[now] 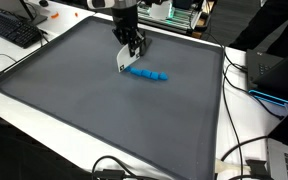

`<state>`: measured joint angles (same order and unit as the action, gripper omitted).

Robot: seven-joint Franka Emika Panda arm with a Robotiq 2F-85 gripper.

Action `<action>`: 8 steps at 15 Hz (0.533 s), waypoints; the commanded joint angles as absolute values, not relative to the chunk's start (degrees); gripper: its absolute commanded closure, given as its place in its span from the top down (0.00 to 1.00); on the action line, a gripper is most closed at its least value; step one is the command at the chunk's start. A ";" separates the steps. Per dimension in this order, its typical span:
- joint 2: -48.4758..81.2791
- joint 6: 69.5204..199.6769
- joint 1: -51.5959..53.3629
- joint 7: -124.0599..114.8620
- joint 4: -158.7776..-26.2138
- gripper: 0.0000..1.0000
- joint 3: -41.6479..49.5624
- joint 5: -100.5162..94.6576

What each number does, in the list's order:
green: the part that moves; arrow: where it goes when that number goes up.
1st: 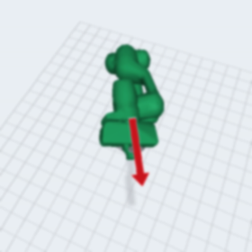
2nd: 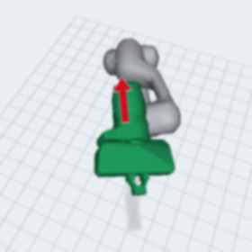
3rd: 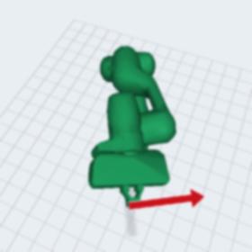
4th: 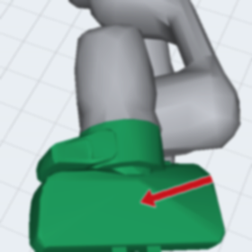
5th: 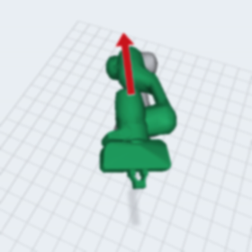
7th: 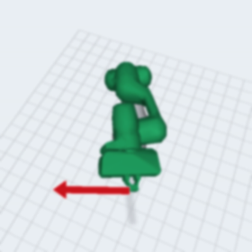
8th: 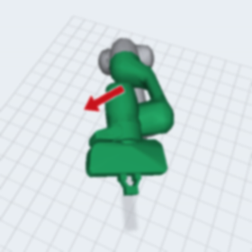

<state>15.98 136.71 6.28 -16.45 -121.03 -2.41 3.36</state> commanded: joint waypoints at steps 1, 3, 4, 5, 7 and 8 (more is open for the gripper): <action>9.11 137.42 6.72 -26.19 -126.96 0.01 -1.21 4.71; 6.71 137.74 6.74 -32.20 -129.26 0.01 -0.93 4.60; 5.66 138.27 6.72 -35.28 -130.57 0.01 -0.84 4.46; 4.61 138.45 6.63 -38.31 -131.76 0.01 -0.84 4.50; 2.90 139.73 6.35 -44.66 -134.27 0.01 -0.90 3.86; 2.17 140.16 6.16 -47.53 -135.50 0.01 -1.04 4.26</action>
<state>6.06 137.73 6.29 -40.12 -130.03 -1.19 3.52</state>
